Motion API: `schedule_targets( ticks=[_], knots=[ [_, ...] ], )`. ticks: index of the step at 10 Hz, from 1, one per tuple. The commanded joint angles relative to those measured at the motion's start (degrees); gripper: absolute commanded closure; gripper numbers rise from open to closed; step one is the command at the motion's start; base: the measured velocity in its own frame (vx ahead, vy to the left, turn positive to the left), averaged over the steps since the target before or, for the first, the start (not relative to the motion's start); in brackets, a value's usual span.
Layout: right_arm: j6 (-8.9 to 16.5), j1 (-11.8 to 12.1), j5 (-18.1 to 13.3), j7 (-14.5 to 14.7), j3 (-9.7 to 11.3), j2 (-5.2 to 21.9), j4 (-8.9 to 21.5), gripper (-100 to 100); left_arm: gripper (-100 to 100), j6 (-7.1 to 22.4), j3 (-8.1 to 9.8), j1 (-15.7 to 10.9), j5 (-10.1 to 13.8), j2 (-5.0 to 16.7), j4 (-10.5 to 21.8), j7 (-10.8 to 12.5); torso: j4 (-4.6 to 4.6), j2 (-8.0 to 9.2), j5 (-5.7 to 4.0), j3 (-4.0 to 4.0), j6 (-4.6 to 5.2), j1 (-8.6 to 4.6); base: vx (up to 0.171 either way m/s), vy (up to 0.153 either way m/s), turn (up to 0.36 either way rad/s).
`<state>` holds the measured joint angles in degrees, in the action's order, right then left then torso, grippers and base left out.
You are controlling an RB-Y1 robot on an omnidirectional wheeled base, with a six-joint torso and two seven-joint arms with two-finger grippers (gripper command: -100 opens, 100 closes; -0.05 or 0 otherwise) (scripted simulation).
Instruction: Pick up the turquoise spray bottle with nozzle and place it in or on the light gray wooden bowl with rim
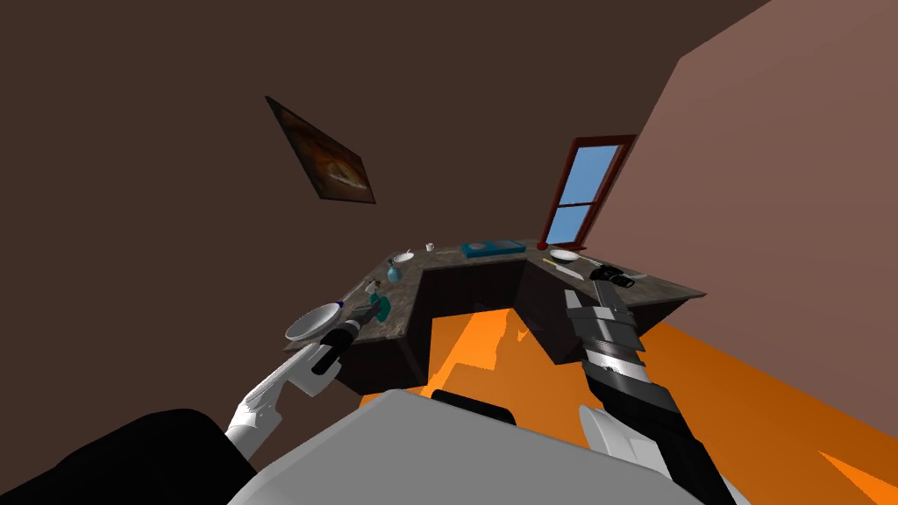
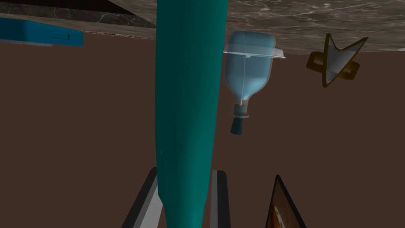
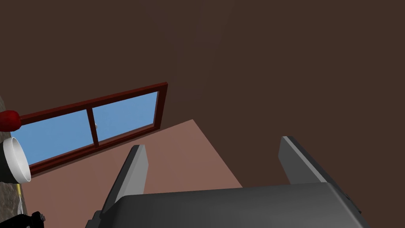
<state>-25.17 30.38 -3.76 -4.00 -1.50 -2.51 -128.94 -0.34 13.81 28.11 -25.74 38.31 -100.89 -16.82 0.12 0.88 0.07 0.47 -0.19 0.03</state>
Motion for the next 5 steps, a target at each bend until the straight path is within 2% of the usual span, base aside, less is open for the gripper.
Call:
schedule_targets(
  ticks=[1, 3, 5],
  knots=[
    [0.0, 0.0, 0.0, 0.0, 0.0, 0.0, 0.0, 0, 100, 0.3, -0.65, -0.2, 0.4, 0.9, -0.4, 1.0, 0.0, 0.0, 0.0, 0.0, 0.0, 0.0, -0.188, -0.012, 0.098],
    [0.0, 0.0, 0.0, 0.0, 0.0, 0.0, 0.0, 0, 100, 0.7, -1.57, -0.6, 1.2, 3.0, -1.2, 2.8, 0.06, 0.22, -0.01, 0.14, -0.05, -0.16, -0.21, -0.069, 0.174],
    [0.0, 0.0, 0.0, 0.0, 0.0, 0.0, 0.0, 0, 100, 1.2, -2.38, -0.7, 2.0, 5.3, -2.1, 4.8, 0.09, 0.28, -0.01, 0.19, -0.12, -0.04, -0.207, 0.001, 0.195]
  ],
)
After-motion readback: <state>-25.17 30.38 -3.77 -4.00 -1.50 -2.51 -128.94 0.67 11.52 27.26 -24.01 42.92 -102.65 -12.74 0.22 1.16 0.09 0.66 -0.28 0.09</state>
